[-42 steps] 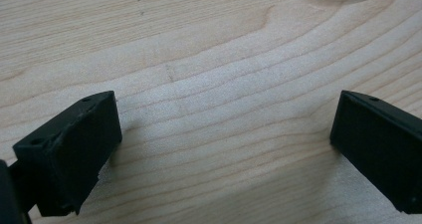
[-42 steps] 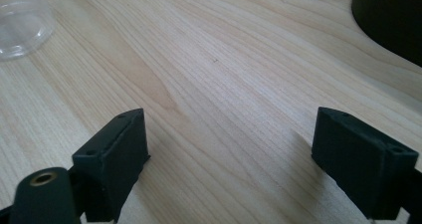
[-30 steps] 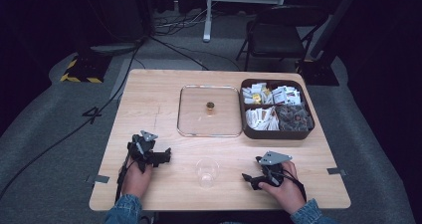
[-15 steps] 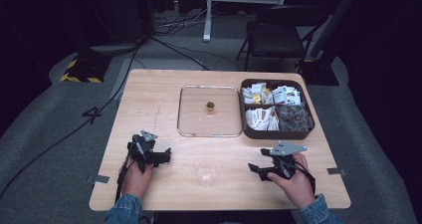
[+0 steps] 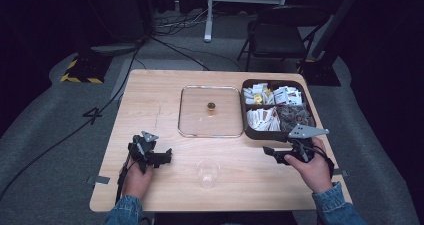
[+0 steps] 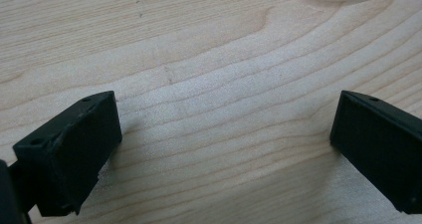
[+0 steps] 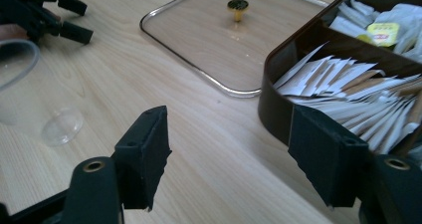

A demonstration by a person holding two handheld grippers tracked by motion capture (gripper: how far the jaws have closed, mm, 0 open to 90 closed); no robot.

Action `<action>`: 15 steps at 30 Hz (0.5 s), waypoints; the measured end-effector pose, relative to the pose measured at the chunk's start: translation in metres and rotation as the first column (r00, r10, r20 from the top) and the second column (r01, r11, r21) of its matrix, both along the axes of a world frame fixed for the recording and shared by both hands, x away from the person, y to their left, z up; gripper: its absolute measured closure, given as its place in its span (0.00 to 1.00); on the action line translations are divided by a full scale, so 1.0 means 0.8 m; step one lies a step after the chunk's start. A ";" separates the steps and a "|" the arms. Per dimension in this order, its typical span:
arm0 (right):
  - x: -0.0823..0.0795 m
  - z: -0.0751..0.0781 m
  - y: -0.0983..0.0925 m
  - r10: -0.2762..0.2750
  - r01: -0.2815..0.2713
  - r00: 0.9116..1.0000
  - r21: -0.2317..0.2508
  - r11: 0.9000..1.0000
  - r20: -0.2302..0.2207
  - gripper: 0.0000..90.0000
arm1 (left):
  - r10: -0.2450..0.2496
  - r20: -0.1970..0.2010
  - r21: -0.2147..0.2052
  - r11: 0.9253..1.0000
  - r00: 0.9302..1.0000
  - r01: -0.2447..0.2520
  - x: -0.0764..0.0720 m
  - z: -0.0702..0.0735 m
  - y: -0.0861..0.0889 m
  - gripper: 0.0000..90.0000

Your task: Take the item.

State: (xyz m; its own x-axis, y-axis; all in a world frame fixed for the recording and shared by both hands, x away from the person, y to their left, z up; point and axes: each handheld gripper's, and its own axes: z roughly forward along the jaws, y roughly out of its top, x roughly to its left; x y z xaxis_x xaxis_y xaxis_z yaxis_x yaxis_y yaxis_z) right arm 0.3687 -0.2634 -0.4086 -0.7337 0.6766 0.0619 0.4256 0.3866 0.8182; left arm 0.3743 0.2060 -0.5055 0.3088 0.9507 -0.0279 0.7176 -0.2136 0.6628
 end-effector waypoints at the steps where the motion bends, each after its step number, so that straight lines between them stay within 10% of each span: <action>1: 0.003 0.003 -0.002 -0.001 0.001 1.000 0.003 1.000 0.001 0.35 | 0.000 0.000 0.000 1.000 1.000 0.000 0.000 0.000 0.000 0.00; 5: 0.014 0.012 -0.010 -0.049 0.049 0.998 0.014 0.999 0.043 0.18 | 0.000 0.000 0.000 1.000 1.000 0.000 0.000 0.000 0.000 0.00; 15: 0.062 0.025 -0.043 -0.095 0.093 0.993 0.026 0.995 0.065 0.27 | 0.000 0.000 0.000 1.000 1.000 0.000 0.000 0.000 0.000 0.00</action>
State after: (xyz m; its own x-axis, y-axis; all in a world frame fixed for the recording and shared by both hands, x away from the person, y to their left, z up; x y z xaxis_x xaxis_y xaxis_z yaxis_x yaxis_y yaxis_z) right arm 0.4185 -0.2975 -0.3888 -0.6700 0.7417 0.0313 0.4037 0.3286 0.8538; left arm 0.3743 0.2060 -0.5054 0.3089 0.9507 -0.0278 0.7176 -0.2137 0.6628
